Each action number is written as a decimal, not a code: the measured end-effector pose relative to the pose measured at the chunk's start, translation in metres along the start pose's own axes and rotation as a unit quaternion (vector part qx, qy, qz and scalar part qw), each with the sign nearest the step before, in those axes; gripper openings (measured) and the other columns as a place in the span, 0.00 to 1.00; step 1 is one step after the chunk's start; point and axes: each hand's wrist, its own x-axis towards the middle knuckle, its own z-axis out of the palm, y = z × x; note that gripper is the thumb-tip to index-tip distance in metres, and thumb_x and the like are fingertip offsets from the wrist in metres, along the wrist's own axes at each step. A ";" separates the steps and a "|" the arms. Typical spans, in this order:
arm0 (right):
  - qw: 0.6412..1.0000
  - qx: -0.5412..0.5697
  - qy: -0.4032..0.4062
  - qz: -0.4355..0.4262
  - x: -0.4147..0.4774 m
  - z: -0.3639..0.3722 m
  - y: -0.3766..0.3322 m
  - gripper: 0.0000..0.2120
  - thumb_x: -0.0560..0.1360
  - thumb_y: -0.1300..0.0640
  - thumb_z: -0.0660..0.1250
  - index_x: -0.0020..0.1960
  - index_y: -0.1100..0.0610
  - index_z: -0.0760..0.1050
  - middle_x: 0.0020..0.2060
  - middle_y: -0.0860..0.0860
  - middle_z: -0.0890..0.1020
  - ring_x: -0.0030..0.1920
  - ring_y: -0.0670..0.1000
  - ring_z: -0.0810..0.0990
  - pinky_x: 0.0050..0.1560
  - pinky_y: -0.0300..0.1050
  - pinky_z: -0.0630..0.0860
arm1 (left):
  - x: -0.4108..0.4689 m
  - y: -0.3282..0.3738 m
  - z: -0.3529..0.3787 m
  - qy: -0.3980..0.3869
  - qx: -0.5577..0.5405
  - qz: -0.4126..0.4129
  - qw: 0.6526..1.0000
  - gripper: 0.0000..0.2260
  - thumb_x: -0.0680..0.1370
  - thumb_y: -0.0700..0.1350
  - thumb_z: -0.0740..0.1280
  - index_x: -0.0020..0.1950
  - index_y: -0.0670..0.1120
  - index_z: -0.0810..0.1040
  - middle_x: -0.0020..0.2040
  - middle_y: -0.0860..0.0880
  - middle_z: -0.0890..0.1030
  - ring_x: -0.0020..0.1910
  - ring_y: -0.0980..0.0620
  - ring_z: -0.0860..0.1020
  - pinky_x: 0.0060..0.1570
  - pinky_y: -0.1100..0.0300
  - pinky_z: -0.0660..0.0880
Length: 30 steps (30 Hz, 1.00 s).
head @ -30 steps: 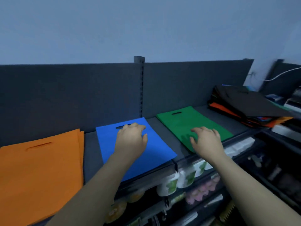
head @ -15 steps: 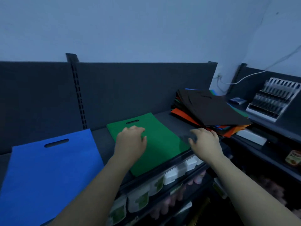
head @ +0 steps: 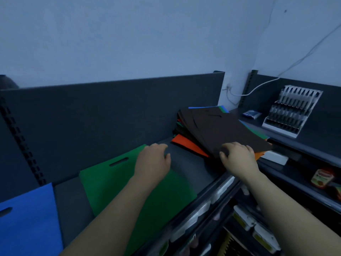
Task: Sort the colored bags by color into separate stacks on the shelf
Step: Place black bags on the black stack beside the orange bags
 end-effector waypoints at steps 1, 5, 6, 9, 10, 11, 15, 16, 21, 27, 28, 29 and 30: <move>1.000 -0.002 -0.002 0.006 0.009 0.002 0.006 0.12 0.77 0.51 0.58 0.54 0.52 0.78 0.54 0.51 0.79 0.56 0.54 0.77 0.63 0.52 0.63 | 0.008 0.005 0.006 -0.006 -0.012 -0.004 1.000 0.15 0.78 0.49 0.62 0.62 0.46 0.77 0.55 0.47 0.80 0.54 0.46 0.77 0.54 0.54 0.74; 1.000 0.000 -0.023 0.017 0.049 0.011 0.031 0.12 0.78 0.51 0.56 0.49 0.53 0.77 0.51 0.53 0.79 0.53 0.56 0.77 0.63 0.53 0.64 | 0.036 0.026 0.033 -0.025 -0.064 -0.037 0.997 0.11 0.78 0.48 0.62 0.54 0.43 0.78 0.48 0.47 0.81 0.50 0.47 0.78 0.48 0.53 0.75; 0.999 -0.002 -0.035 0.018 0.059 0.012 0.037 0.13 0.78 0.50 0.56 0.50 0.53 0.77 0.53 0.53 0.78 0.55 0.57 0.77 0.64 0.54 0.63 | 0.042 0.032 0.041 -0.029 -0.078 -0.045 0.995 0.11 0.78 0.48 0.62 0.53 0.43 0.78 0.47 0.48 0.81 0.49 0.47 0.78 0.48 0.53 0.75; 0.998 -0.005 -0.066 0.017 0.086 0.018 0.058 0.14 0.79 0.49 0.55 0.55 0.53 0.76 0.57 0.55 0.77 0.58 0.58 0.75 0.68 0.56 0.62 | 0.061 0.049 0.065 -0.033 -0.111 -0.067 0.991 0.10 0.78 0.49 0.61 0.49 0.44 0.78 0.43 0.49 0.81 0.44 0.48 0.79 0.47 0.52 0.76; 0.997 -0.007 -0.078 0.016 0.095 0.021 0.064 0.15 0.79 0.48 0.55 0.57 0.53 0.75 0.59 0.55 0.77 0.59 0.58 0.75 0.68 0.56 0.62 | 0.067 0.054 0.073 -0.036 -0.119 -0.077 0.989 0.10 0.78 0.49 0.61 0.50 0.44 0.77 0.44 0.49 0.81 0.45 0.48 0.79 0.47 0.53 0.76; 0.996 -0.009 -0.092 0.014 0.103 0.023 0.071 0.16 0.80 0.47 0.55 0.60 0.52 0.75 0.61 0.55 0.76 0.60 0.58 0.75 0.69 0.56 0.61 | 0.073 0.059 0.080 -0.037 -0.128 -0.086 0.987 0.11 0.78 0.50 0.62 0.51 0.44 0.77 0.45 0.49 0.81 0.45 0.48 0.79 0.48 0.54 0.76; 0.988 0.006 -0.151 -0.012 0.126 0.033 0.090 0.17 0.79 0.45 0.57 0.64 0.49 0.73 0.63 0.54 0.74 0.63 0.58 0.73 0.68 0.54 0.64 | 0.093 0.076 0.103 -0.058 -0.164 -0.120 0.977 0.09 0.79 0.51 0.62 0.45 0.46 0.74 0.44 0.48 0.81 0.45 0.49 0.78 0.42 0.60 0.71; 0.988 0.012 -0.152 -0.028 0.128 0.036 0.092 0.17 0.79 0.45 0.58 0.64 0.49 0.73 0.63 0.54 0.74 0.63 0.57 0.73 0.67 0.53 0.66 | 0.097 0.080 0.108 -0.069 -0.178 -0.134 0.972 0.09 0.80 0.51 0.62 0.42 0.49 0.71 0.44 0.48 0.81 0.44 0.49 0.78 0.42 0.60 0.71; 0.980 0.054 -0.136 -0.137 0.131 0.041 0.091 0.13 0.79 0.50 0.59 0.61 0.46 0.76 0.60 0.48 0.75 0.60 0.53 0.75 0.64 0.49 0.69 | 0.107 0.094 0.125 -0.078 -0.307 -0.201 0.927 0.12 0.79 0.48 0.65 0.61 0.45 0.74 0.56 0.49 0.79 0.53 0.51 0.76 0.49 0.64 0.69; 0.982 0.100 -0.134 -0.093 0.151 0.036 0.110 0.20 0.78 0.49 0.62 0.68 0.52 0.72 0.66 0.51 0.74 0.64 0.54 0.73 0.65 0.50 0.71 | 0.109 0.091 0.127 -0.020 -0.333 -0.265 0.905 0.07 0.76 0.41 0.69 0.51 0.46 0.73 0.49 0.50 0.79 0.50 0.52 0.77 0.41 0.62 0.73; 0.985 0.087 -0.136 -0.057 0.154 0.037 0.116 0.22 0.77 0.48 0.62 0.69 0.54 0.69 0.66 0.53 0.74 0.64 0.56 0.73 0.64 0.52 0.71 | 0.109 0.089 0.126 -0.007 -0.329 -0.265 0.906 0.06 0.76 0.40 0.68 0.51 0.45 0.72 0.47 0.51 0.78 0.48 0.52 0.77 0.36 0.64 0.71; 0.986 0.079 -0.146 -0.029 0.156 0.038 0.120 0.23 0.77 0.47 0.62 0.69 0.56 0.68 0.64 0.55 0.75 0.63 0.58 0.74 0.62 0.53 0.72 | 0.109 0.088 0.124 0.003 -0.331 -0.266 0.905 0.06 0.76 0.40 0.67 0.51 0.44 0.72 0.45 0.52 0.77 0.47 0.52 0.76 0.34 0.65 0.69; 0.984 0.079 -0.156 -0.015 0.157 0.040 0.121 0.23 0.77 0.46 0.62 0.68 0.57 0.68 0.63 0.56 0.75 0.62 0.58 0.74 0.61 0.53 0.73 | 0.108 0.087 0.124 0.005 -0.335 -0.269 0.903 0.06 0.76 0.40 0.67 0.52 0.44 0.72 0.45 0.52 0.76 0.45 0.54 0.76 0.33 0.65 0.68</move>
